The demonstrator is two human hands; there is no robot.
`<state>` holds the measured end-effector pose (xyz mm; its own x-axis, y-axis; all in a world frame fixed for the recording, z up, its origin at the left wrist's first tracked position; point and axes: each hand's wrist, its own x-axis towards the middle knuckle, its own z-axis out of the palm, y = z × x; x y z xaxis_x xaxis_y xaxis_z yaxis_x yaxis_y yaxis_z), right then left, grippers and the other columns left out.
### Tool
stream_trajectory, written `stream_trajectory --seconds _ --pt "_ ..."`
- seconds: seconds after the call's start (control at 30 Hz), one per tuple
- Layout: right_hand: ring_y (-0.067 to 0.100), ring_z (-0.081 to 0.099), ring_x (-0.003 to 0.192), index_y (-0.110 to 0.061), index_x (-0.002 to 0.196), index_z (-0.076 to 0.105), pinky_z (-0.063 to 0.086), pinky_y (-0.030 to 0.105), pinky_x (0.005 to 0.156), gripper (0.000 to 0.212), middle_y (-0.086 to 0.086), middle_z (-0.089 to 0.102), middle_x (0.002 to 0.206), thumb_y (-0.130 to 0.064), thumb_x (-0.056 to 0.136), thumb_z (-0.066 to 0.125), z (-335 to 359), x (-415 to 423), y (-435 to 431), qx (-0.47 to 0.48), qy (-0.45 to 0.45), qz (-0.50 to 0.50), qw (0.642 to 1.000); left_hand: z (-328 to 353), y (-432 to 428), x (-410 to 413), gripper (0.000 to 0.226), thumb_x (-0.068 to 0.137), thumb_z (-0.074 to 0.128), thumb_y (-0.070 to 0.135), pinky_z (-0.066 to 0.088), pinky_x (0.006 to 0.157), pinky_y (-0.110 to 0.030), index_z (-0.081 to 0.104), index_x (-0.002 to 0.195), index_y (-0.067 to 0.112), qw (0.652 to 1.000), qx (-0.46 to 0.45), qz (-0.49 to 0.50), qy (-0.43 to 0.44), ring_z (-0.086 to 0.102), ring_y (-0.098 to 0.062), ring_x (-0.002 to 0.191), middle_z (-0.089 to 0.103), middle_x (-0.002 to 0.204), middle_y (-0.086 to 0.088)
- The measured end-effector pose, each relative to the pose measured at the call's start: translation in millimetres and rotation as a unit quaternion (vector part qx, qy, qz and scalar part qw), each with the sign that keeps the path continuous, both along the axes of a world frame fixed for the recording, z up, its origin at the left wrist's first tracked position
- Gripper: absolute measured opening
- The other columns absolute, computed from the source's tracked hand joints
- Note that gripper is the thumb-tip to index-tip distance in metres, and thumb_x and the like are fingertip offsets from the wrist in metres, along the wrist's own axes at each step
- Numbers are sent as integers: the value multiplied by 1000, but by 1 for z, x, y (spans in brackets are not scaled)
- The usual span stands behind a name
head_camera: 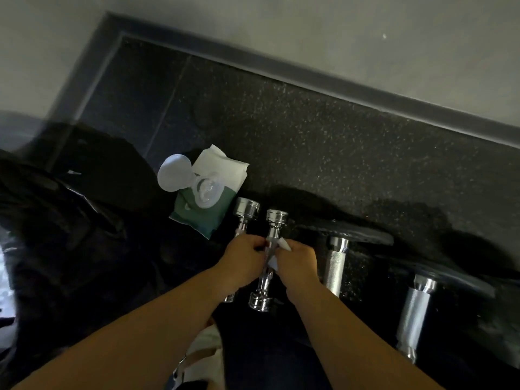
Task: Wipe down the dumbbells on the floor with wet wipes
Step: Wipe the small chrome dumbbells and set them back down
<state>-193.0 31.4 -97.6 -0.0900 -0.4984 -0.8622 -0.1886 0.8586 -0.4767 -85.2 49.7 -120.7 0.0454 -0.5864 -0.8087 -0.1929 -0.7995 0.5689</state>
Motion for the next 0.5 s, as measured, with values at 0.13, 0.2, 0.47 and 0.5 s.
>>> stream_trajectory --seconds 0.13,0.2,0.47,0.5 --pt "14 61 68 -27 71 68 54 33 72 37 -2 64 69 5 86 55 -17 4 -4 17 9 -2 1000 -17 -1 1 28 88 52 -6 58 81 -48 70 107 5 1000 4 -16 -15 69 -34 89 70 94 -20" --pt "14 62 69 -25 76 70 54 30 67 35 -2 65 71 5 85 54 -24 6 -5 26 11 2 1000 -23 -1 2 29 89 51 -5 57 82 -47 70 108 5 999 3 -16 -28 68 -31 87 69 94 -18" --pt "10 58 65 -27 82 69 49 23 59 27 -5 62 72 -4 89 56 -35 11 -11 31 45 17 998 -28 -4 -2 27 87 50 -6 51 69 -34 70 104 1 997 -14 -39 -60 62 -25 73 66 80 -16" --pt "11 59 66 -25 87 71 49 24 60 25 -2 63 74 -5 89 57 -36 12 -11 33 49 21 998 -28 -5 -2 27 87 51 -5 53 71 -34 71 105 3 996 -16 -46 -68 64 -27 76 68 83 -16"
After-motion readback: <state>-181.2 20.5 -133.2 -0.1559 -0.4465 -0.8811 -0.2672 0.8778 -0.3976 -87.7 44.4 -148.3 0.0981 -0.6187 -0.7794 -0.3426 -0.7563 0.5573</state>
